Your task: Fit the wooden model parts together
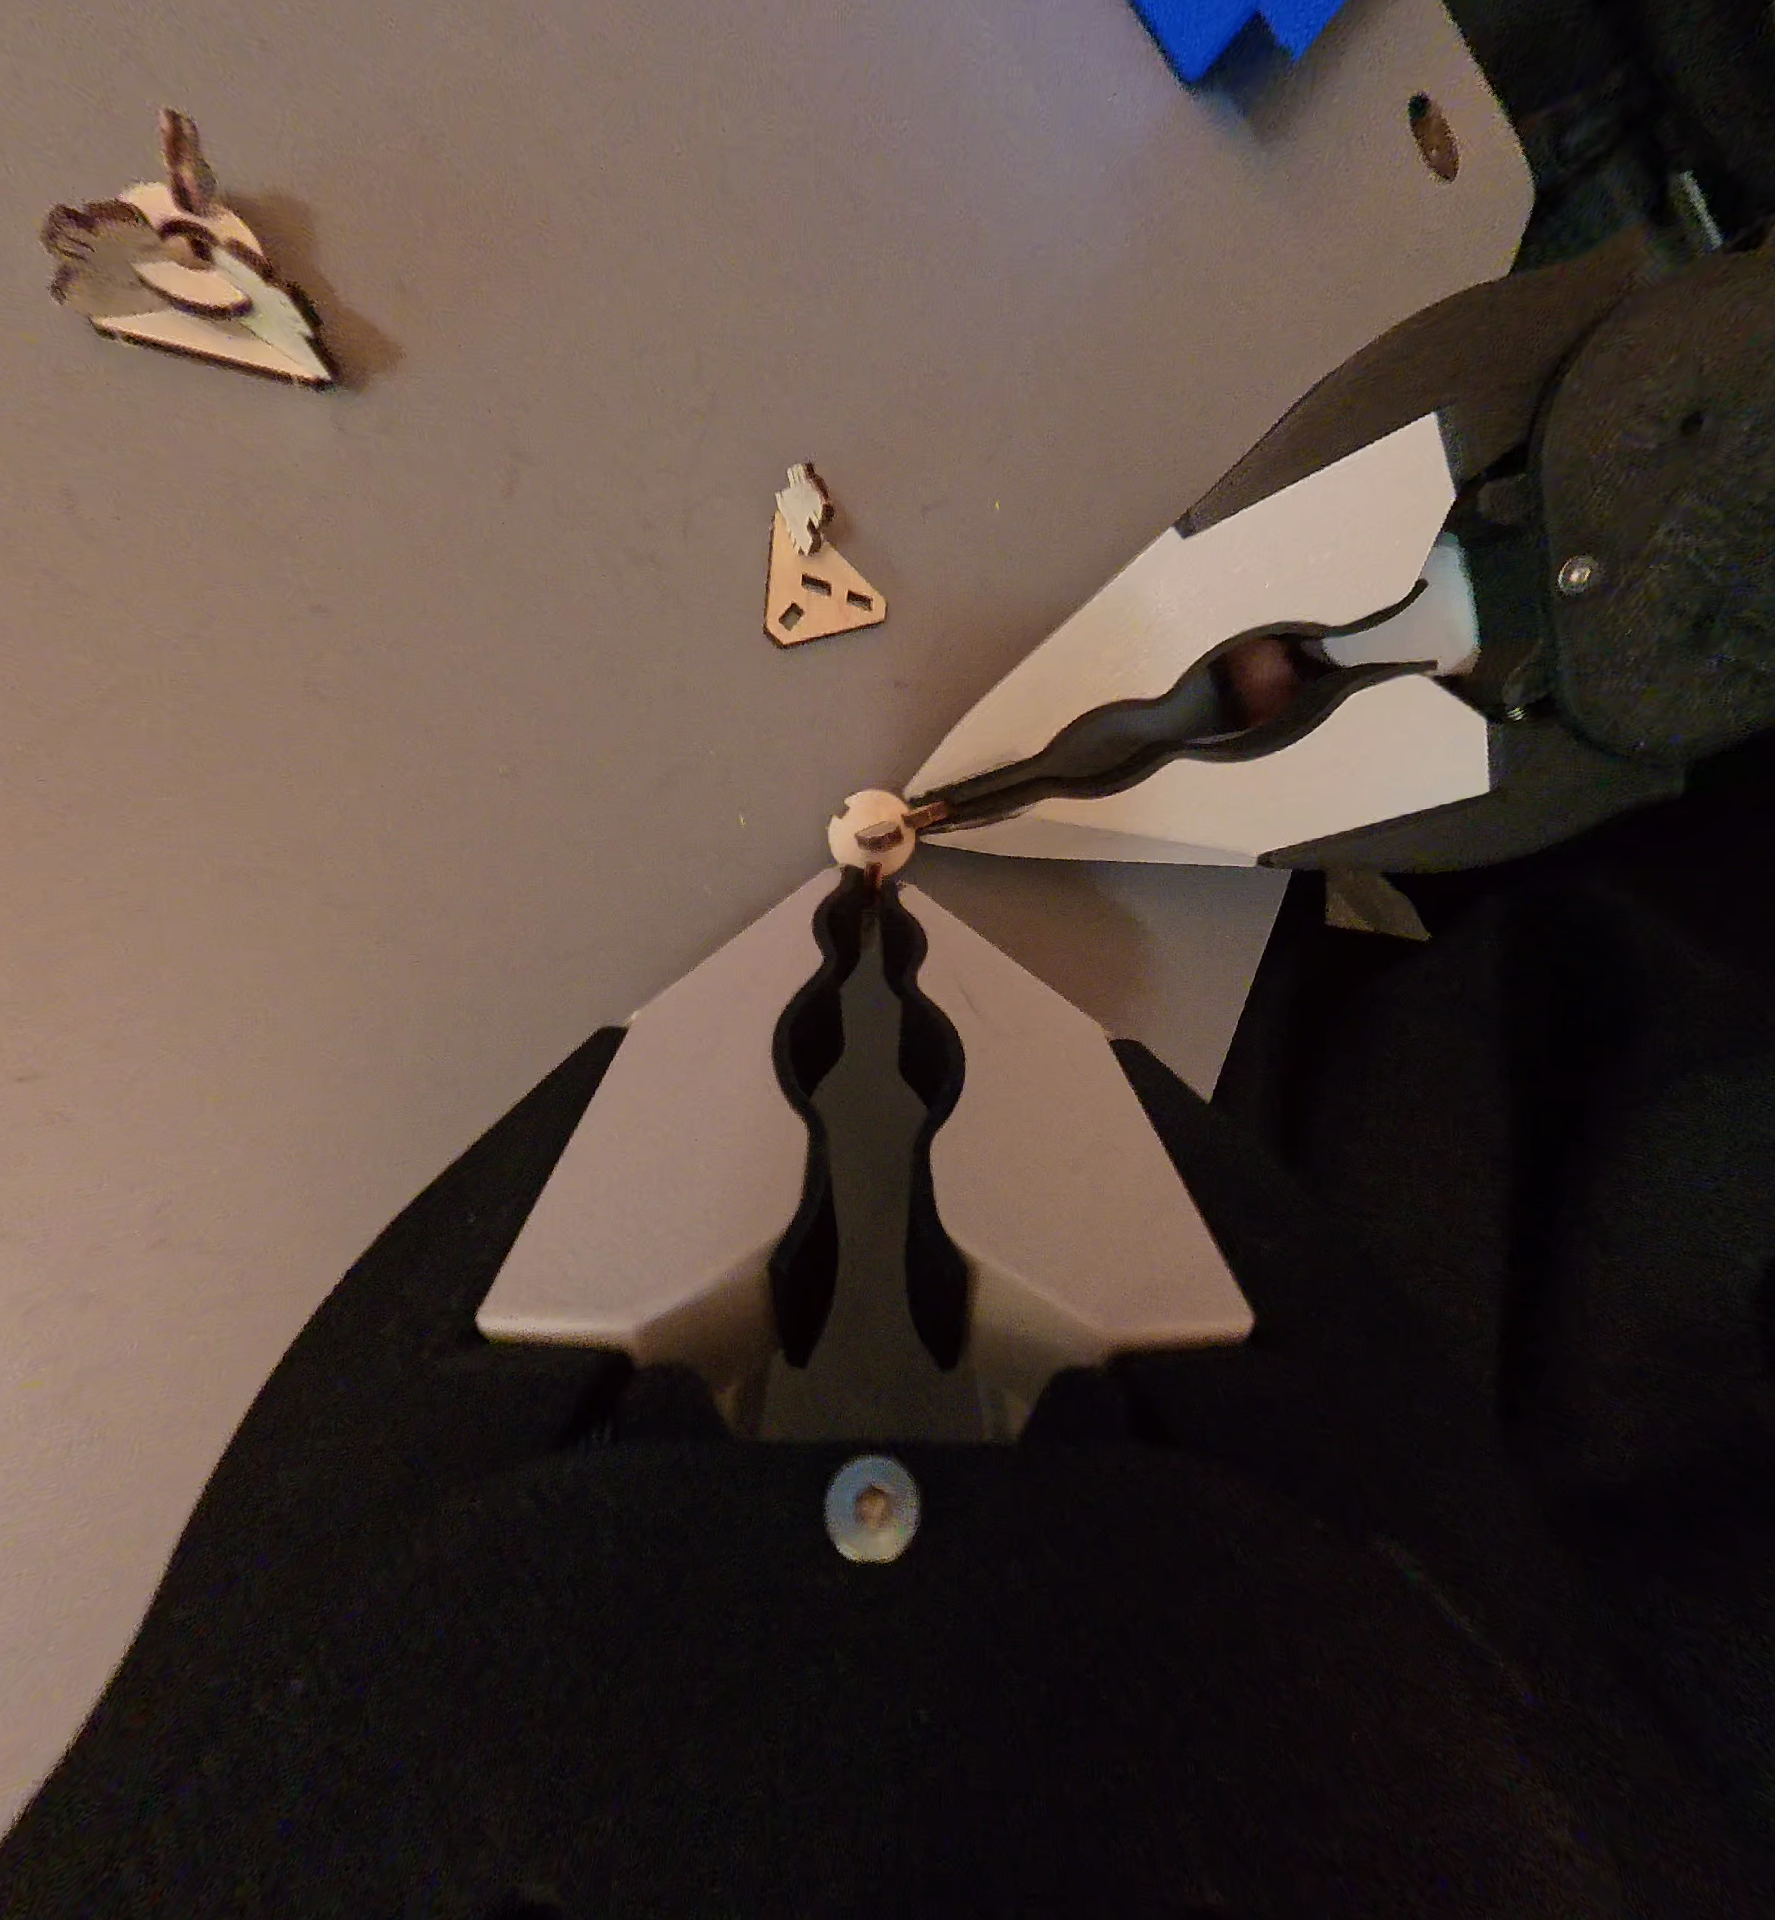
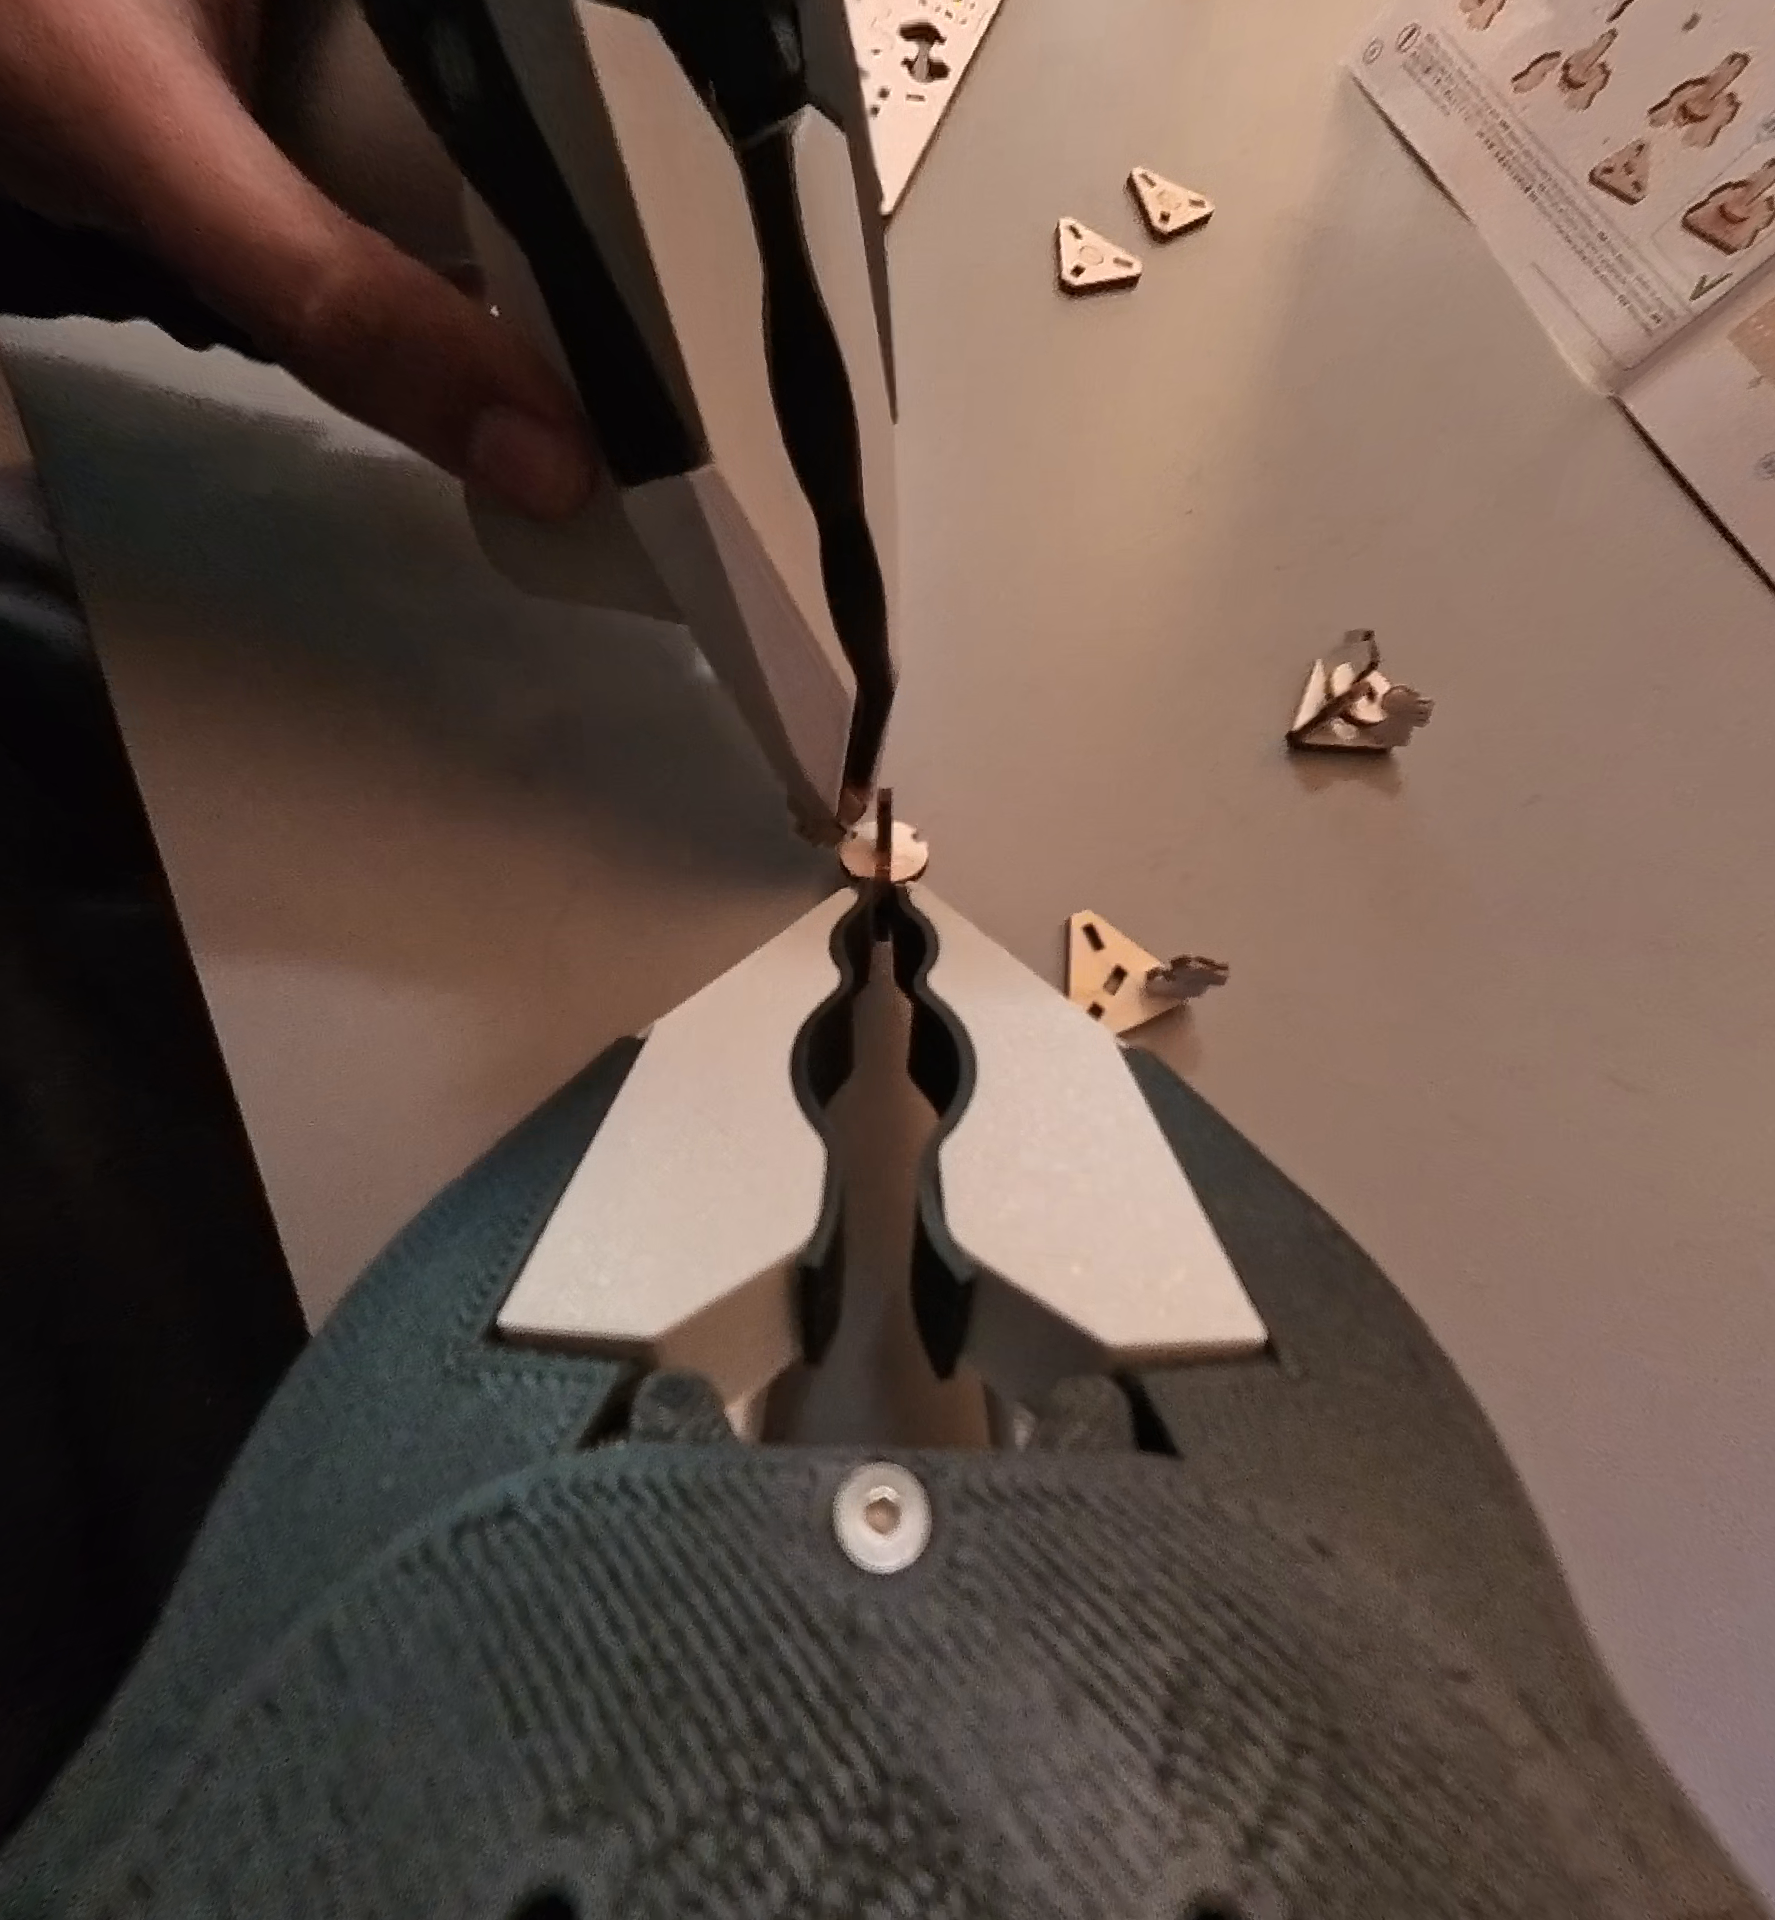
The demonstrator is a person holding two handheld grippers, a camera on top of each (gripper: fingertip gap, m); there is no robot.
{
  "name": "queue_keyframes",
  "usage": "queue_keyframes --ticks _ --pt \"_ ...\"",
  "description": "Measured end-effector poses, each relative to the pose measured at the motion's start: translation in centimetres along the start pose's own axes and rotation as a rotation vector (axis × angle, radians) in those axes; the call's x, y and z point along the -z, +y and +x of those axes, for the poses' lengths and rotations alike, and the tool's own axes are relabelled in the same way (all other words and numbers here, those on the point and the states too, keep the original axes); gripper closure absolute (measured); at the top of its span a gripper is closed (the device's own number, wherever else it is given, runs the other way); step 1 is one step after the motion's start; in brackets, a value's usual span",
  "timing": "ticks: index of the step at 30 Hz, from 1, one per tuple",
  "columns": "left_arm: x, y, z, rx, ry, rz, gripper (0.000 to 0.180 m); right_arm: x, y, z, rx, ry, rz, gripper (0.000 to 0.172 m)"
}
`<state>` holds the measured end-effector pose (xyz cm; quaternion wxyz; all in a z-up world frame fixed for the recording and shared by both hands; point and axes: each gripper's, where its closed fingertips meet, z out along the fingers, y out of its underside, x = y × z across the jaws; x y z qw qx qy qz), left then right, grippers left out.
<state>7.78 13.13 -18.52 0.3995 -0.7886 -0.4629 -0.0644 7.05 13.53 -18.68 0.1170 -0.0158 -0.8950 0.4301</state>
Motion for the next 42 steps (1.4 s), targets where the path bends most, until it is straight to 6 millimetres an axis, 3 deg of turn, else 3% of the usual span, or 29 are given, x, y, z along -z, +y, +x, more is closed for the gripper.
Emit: queue_keyframes --ticks 14,27,42 --pt "-0.3 0.5 0.2 -0.046 -0.045 0.022 0.18 0.3 0.2 -0.5 -0.19 -0.155 -0.003 0.17" --pt "-0.3 0.6 0.4 -0.086 -0.07 0.122 0.18 0.2 0.6 -0.7 -0.166 -0.108 -0.033 0.171" --pt "-0.5 1.0 0.8 -0.185 -0.237 0.05 0.18 0.4 0.7 -1.0 -0.196 -0.102 -0.037 0.171"
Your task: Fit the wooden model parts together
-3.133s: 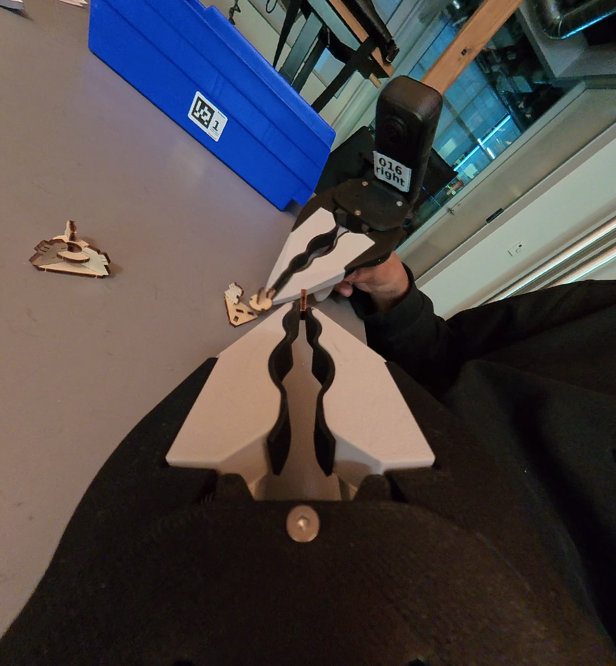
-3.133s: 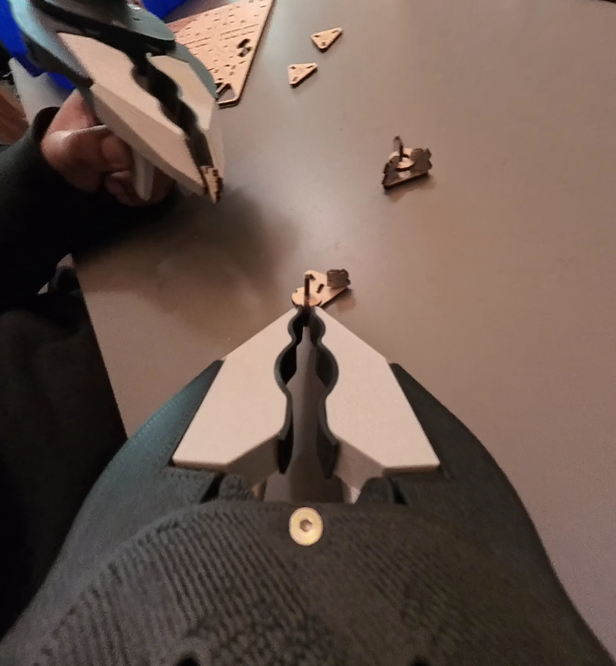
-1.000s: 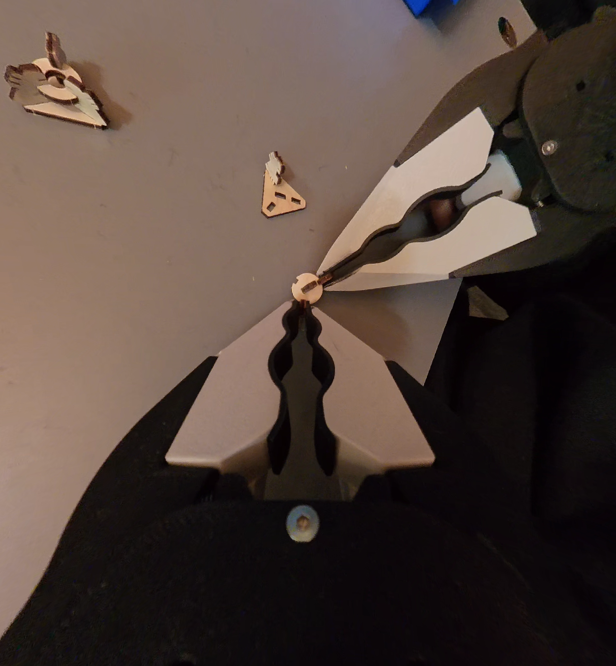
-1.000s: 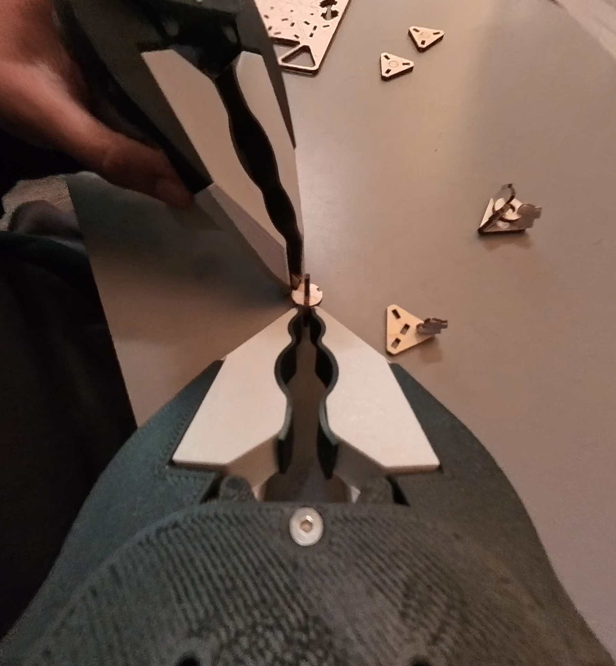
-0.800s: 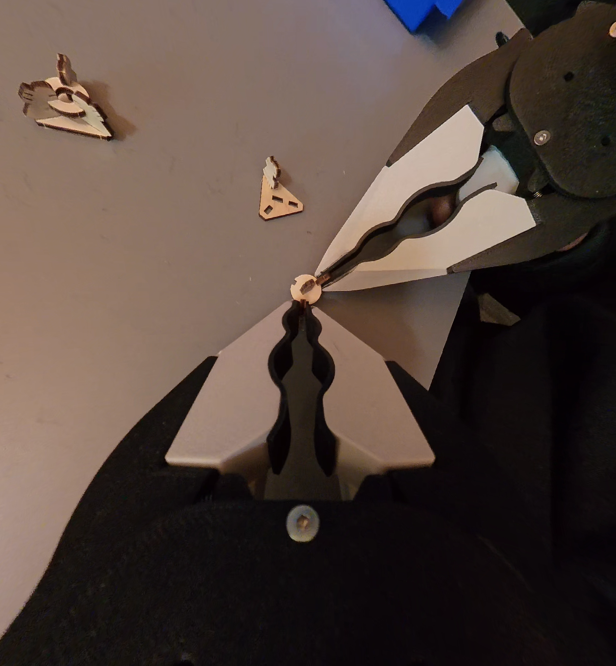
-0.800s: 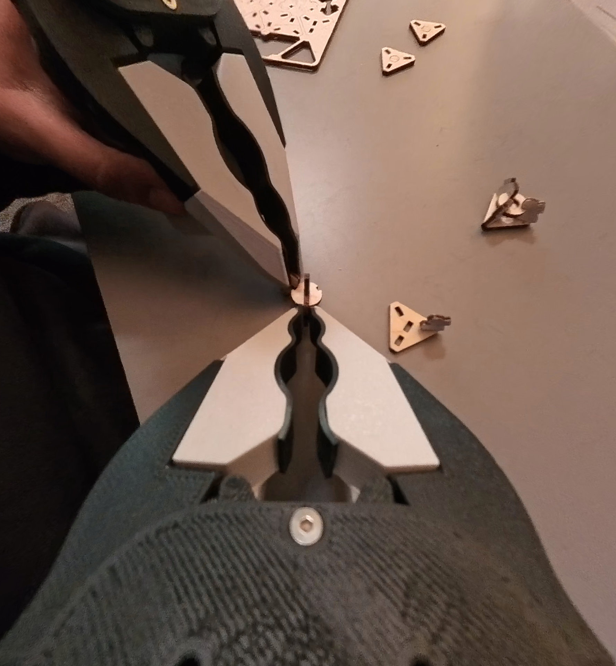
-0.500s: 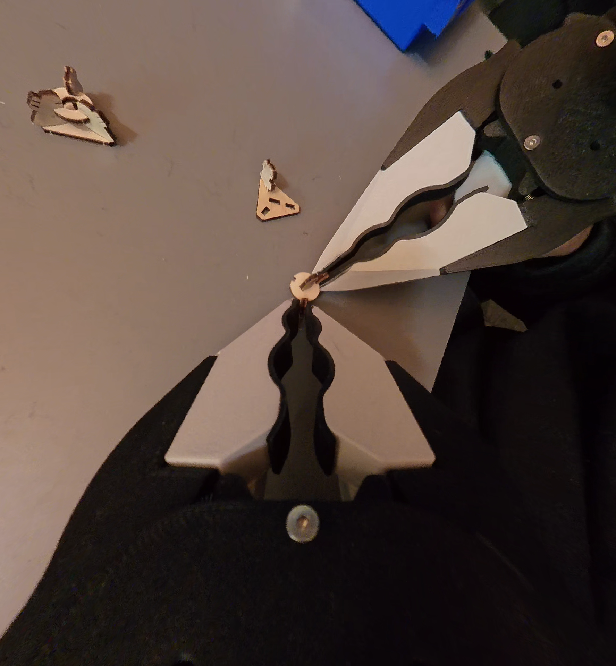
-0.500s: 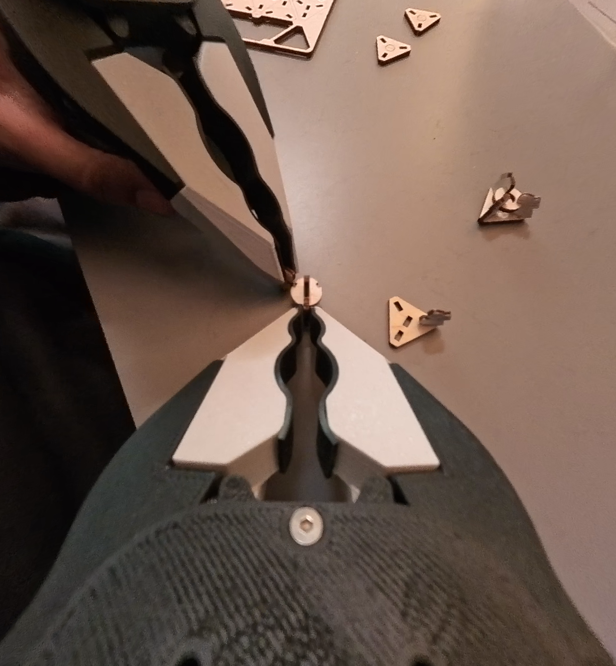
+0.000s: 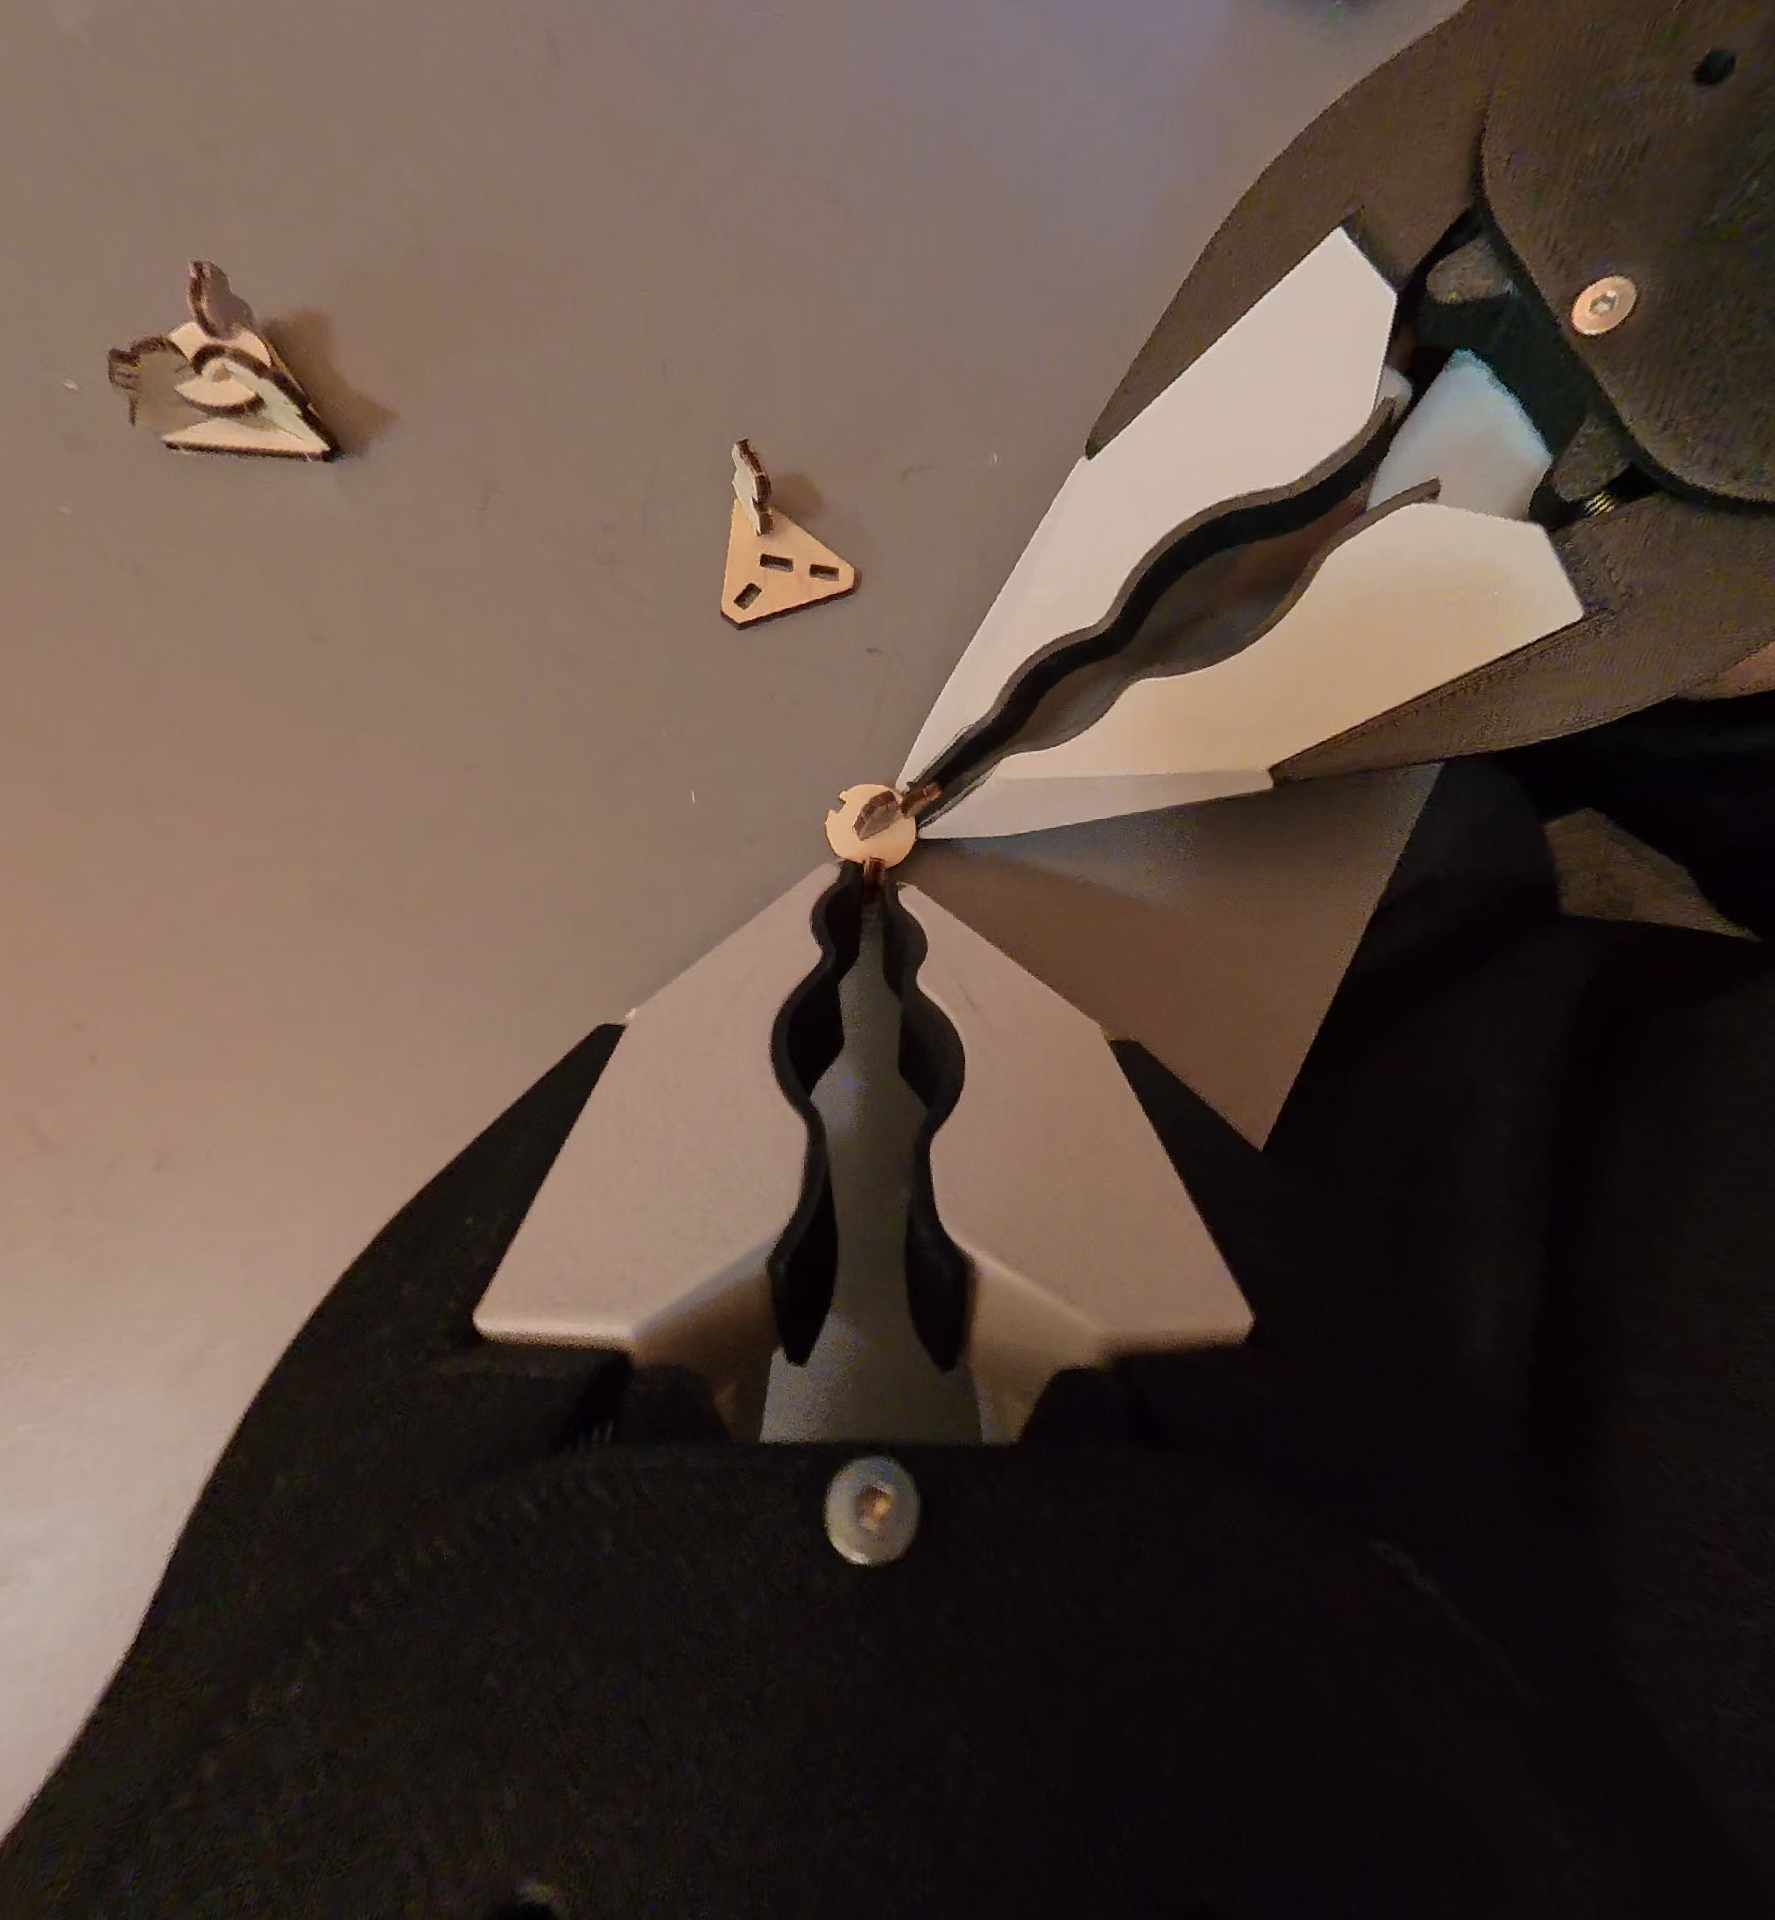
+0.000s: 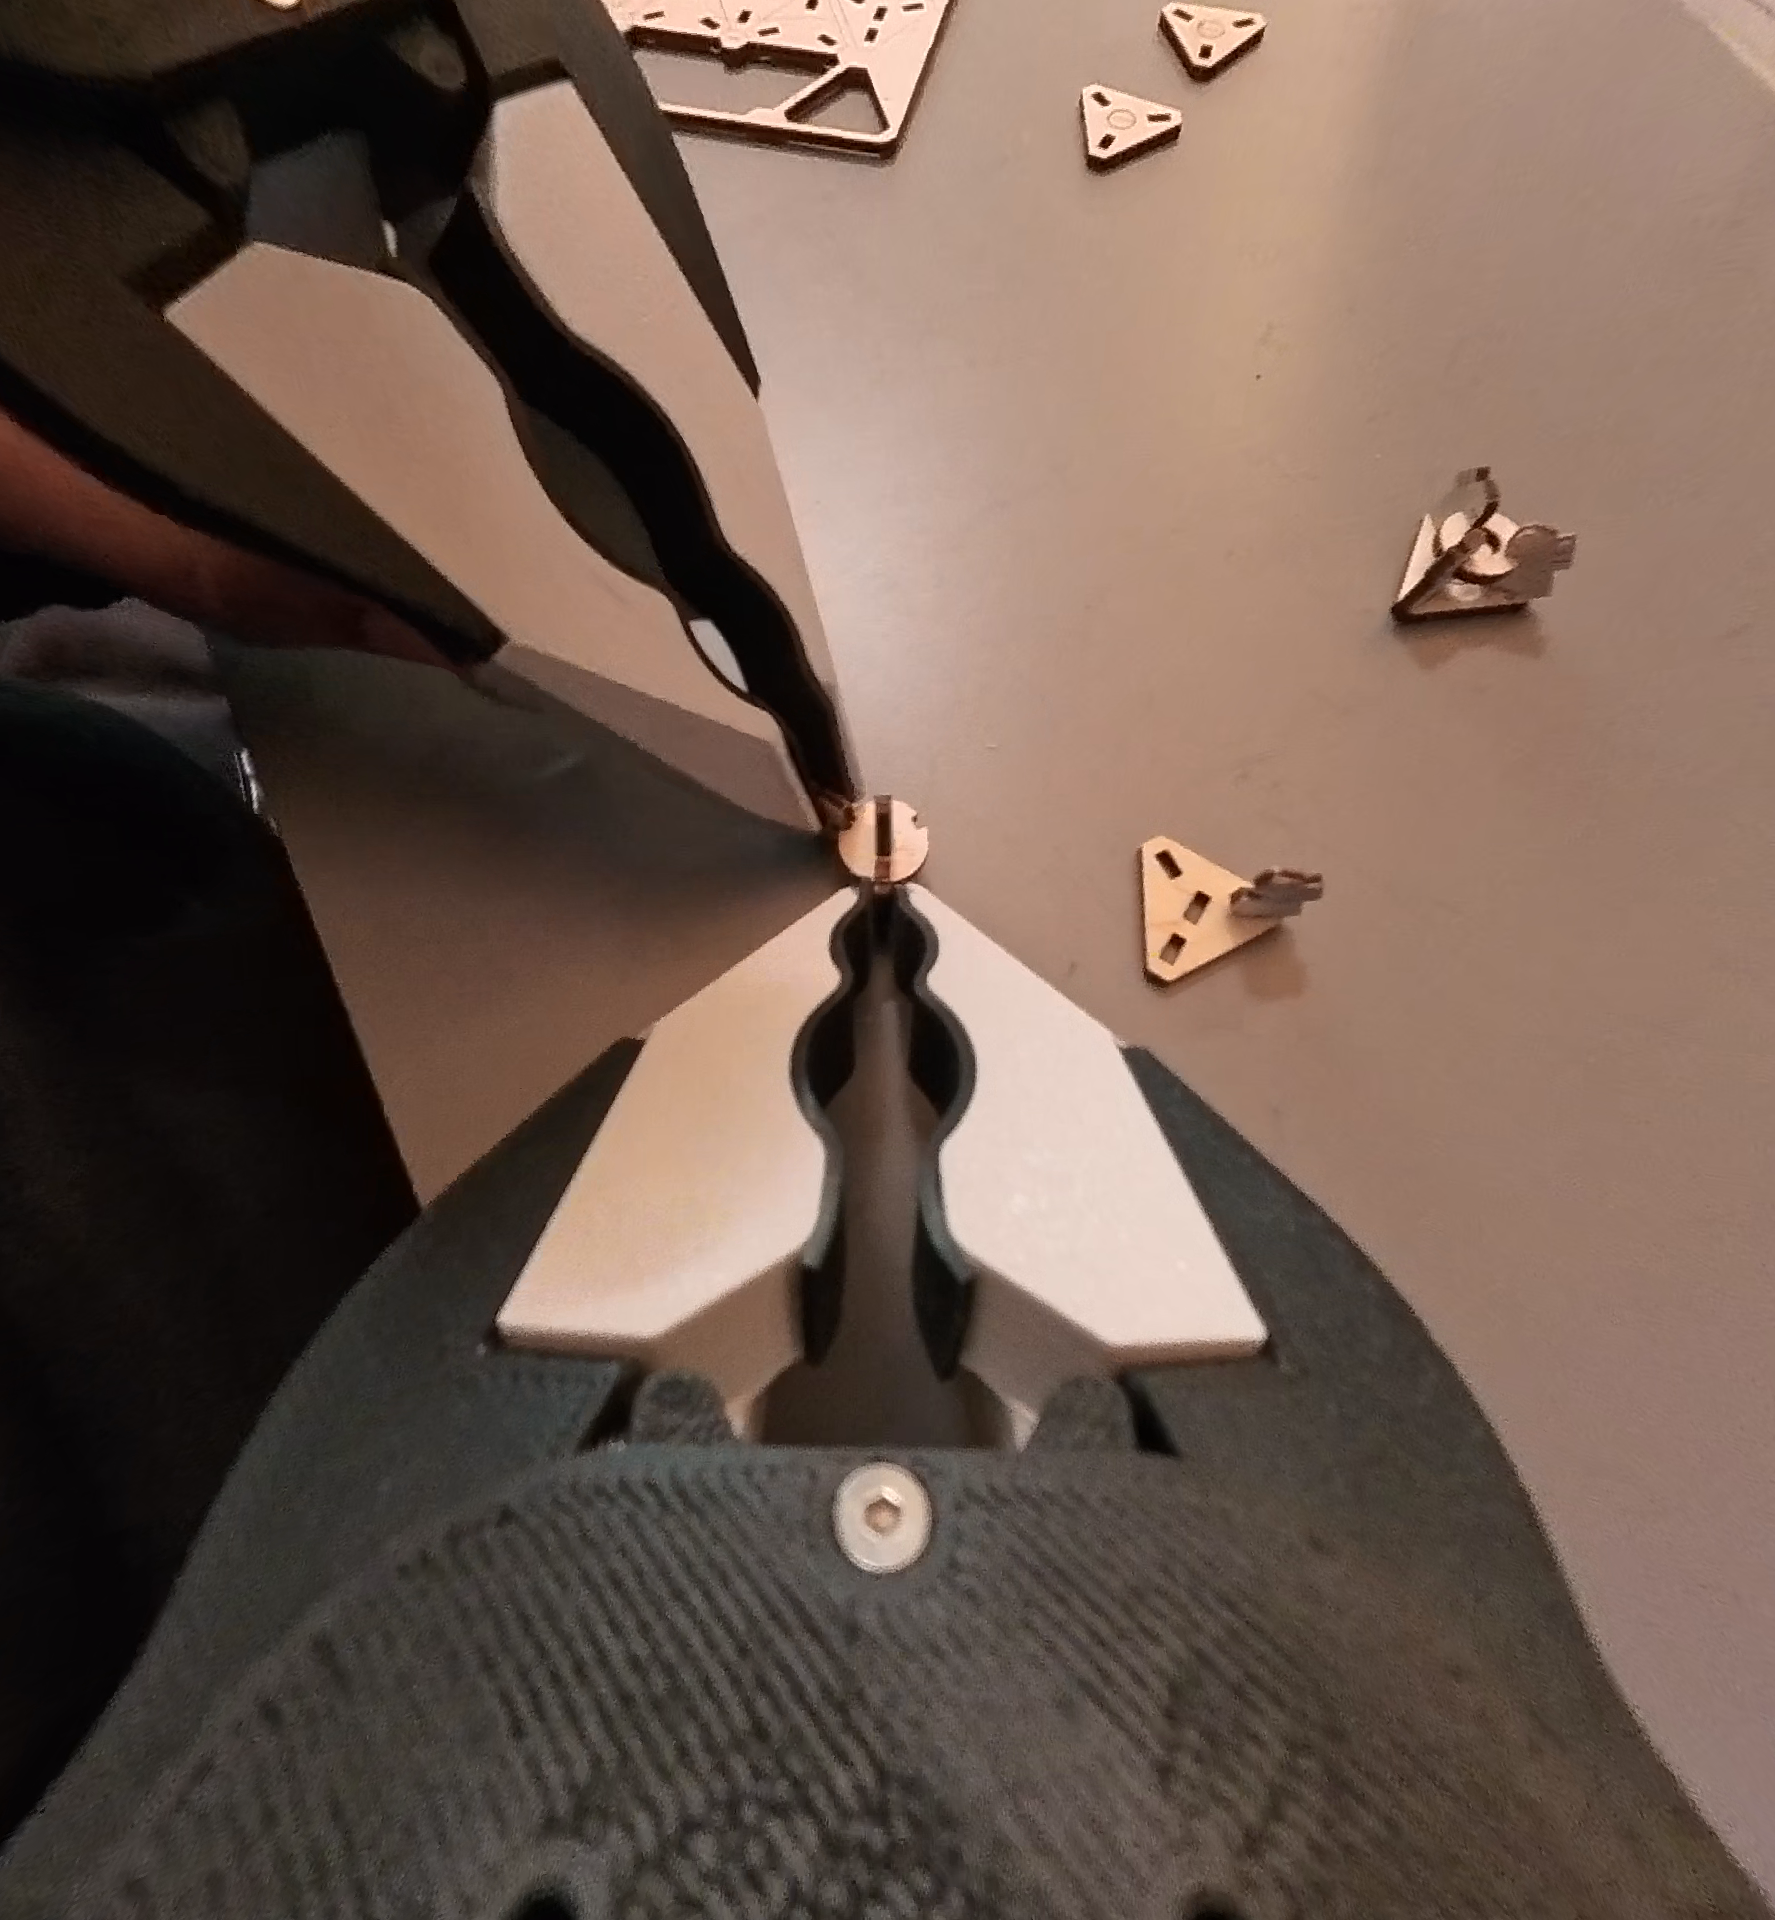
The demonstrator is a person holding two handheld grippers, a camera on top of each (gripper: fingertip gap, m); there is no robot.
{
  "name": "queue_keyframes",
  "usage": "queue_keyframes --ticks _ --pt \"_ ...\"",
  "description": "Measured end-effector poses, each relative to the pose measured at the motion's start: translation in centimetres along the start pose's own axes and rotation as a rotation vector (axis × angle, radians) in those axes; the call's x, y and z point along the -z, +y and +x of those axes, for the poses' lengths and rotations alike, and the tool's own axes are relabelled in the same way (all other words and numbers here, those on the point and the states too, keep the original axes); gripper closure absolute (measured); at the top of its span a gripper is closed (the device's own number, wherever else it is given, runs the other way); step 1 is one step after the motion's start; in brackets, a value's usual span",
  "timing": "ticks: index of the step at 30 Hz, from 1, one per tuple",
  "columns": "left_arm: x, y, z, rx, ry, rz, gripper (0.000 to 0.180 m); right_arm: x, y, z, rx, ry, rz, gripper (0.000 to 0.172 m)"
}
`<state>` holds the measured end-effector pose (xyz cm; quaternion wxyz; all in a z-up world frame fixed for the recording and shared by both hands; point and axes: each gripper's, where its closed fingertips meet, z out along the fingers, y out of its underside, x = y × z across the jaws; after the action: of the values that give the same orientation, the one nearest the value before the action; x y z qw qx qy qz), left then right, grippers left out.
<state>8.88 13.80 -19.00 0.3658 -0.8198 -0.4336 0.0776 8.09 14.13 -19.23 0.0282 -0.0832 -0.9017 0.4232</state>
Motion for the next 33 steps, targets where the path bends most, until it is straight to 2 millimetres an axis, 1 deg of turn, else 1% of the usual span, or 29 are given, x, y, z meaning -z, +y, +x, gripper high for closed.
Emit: queue_keyframes --ticks 3,13,15,18,20,23,28,33 --pt "-0.05 -0.04 -0.09 -0.024 -0.042 -0.009 0.18 0.01 0.0 0.01 0.022 0.021 -0.001 0.171" --pt "-0.15 0.01 -0.11 -0.006 -0.015 -0.006 0.18 -0.01 -0.01 0.01 0.012 0.01 0.0 0.171" --pt "-0.29 0.32 -0.27 -0.006 -0.027 -0.026 0.171 -0.02 0.0 0.01 0.012 0.009 0.0 0.171" --pt "-0.27 0.51 -0.2 -0.001 -0.029 -0.032 0.166 -0.02 0.0 0.01 0.008 0.006 0.0 0.171" --pt "0.04 0.48 -0.2 0.003 -0.028 -0.015 0.167 -0.03 0.0 -0.03 0.007 0.003 0.0 0.171" --pt "0.3 0.69 -0.15 0.01 -0.01 0.006 0.18 -0.04 0.0 -0.11 0.013 0.002 0.0 0.171" --pt "0.31 0.91 -0.01 0.02 0.012 0.018 0.18 -0.02 0.02 -0.37 0.023 -0.008 -0.001 0.171" --pt "0.29 0.88 -0.04 0.009 0.013 0.026 0.18 0.04 0.0 -0.56 0.014 -0.031 0.003 0.167"
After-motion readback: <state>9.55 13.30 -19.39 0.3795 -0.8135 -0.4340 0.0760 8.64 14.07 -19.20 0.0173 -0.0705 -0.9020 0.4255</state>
